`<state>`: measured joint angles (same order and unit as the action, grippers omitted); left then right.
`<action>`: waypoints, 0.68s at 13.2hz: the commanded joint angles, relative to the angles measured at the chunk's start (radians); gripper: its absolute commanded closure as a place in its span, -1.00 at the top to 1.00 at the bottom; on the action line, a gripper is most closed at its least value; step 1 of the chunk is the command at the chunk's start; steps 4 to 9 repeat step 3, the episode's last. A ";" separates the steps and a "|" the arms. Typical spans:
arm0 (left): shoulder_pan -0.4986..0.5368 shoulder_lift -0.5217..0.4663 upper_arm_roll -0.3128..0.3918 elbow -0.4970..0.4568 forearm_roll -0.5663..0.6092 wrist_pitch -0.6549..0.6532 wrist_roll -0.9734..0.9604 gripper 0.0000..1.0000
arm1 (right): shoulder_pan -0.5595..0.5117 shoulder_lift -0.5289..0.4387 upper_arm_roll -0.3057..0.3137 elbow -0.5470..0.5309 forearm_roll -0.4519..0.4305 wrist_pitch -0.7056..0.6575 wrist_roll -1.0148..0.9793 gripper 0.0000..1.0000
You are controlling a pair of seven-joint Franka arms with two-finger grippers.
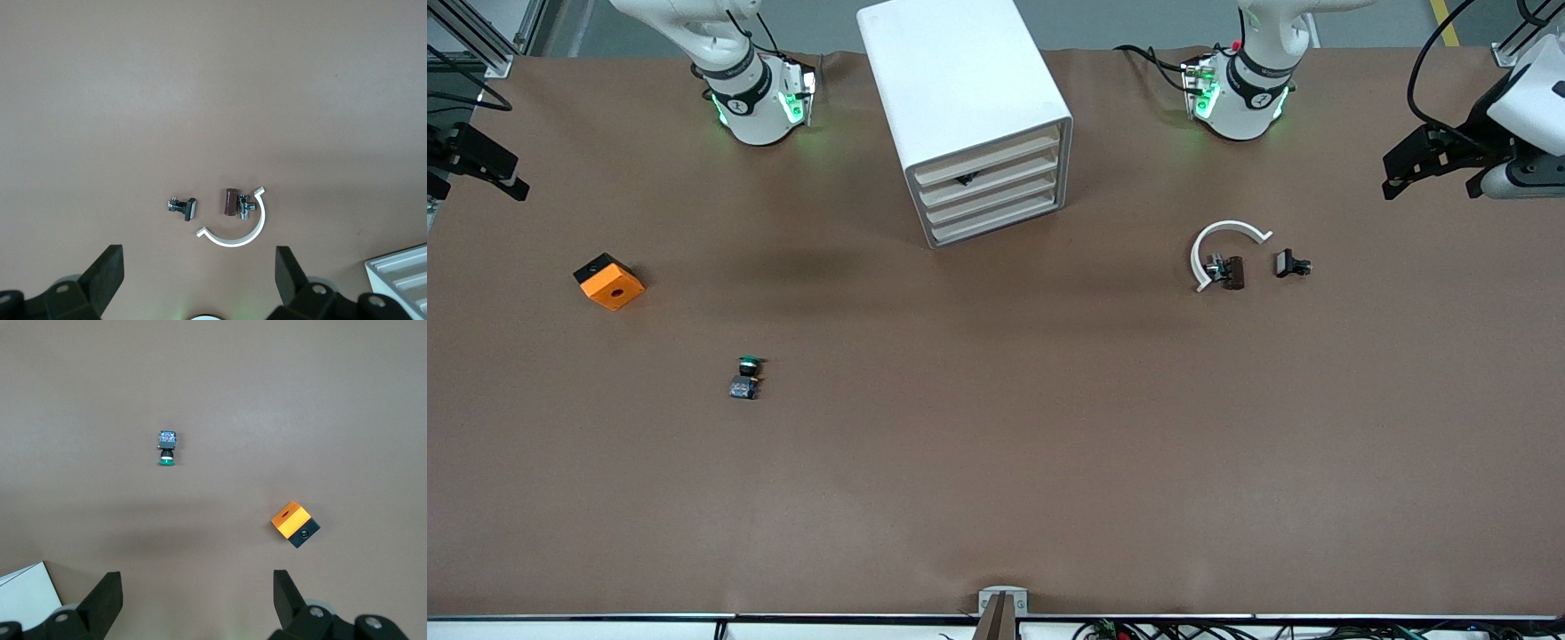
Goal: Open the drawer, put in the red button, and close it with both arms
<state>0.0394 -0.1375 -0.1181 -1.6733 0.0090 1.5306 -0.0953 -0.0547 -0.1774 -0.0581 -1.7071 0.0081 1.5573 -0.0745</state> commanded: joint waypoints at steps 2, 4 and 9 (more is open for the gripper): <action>0.004 0.009 -0.002 0.026 -0.008 -0.032 -0.032 1.00 | 0.006 -0.028 -0.003 -0.025 0.006 0.007 -0.014 1.00; 0.004 0.010 -0.002 0.026 -0.004 -0.038 -0.032 1.00 | 0.006 -0.028 -0.003 -0.023 0.004 0.009 -0.021 1.00; 0.004 0.010 -0.002 0.026 -0.004 -0.038 -0.032 1.00 | 0.006 -0.028 -0.003 -0.023 0.004 0.009 -0.021 1.00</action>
